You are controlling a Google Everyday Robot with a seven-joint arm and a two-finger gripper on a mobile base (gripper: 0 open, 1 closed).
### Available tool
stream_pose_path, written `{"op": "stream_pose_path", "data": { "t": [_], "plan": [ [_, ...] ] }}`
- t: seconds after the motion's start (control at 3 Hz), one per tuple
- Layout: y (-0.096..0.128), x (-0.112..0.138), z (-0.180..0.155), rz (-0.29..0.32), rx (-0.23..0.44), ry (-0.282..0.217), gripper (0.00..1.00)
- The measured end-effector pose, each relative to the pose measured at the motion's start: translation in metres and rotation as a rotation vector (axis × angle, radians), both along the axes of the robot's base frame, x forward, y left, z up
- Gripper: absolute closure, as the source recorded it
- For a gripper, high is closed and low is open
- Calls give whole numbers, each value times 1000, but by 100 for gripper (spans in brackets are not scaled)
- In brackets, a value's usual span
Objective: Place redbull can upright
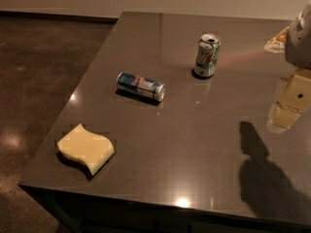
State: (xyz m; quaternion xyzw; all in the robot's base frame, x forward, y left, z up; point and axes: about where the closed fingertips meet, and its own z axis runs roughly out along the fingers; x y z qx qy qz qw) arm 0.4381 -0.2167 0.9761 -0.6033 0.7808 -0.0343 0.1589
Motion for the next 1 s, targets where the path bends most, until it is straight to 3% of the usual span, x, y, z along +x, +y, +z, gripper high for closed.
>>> {"op": "stream_pose_path", "data": {
  "t": [0.33, 0.67, 1.0],
  "plan": [
    [0, 0, 0, 0, 0, 0, 0],
    [14, 15, 1, -3, 41, 26, 0],
    [50, 50, -4, -15, 56, 64, 0]
  ]
}}
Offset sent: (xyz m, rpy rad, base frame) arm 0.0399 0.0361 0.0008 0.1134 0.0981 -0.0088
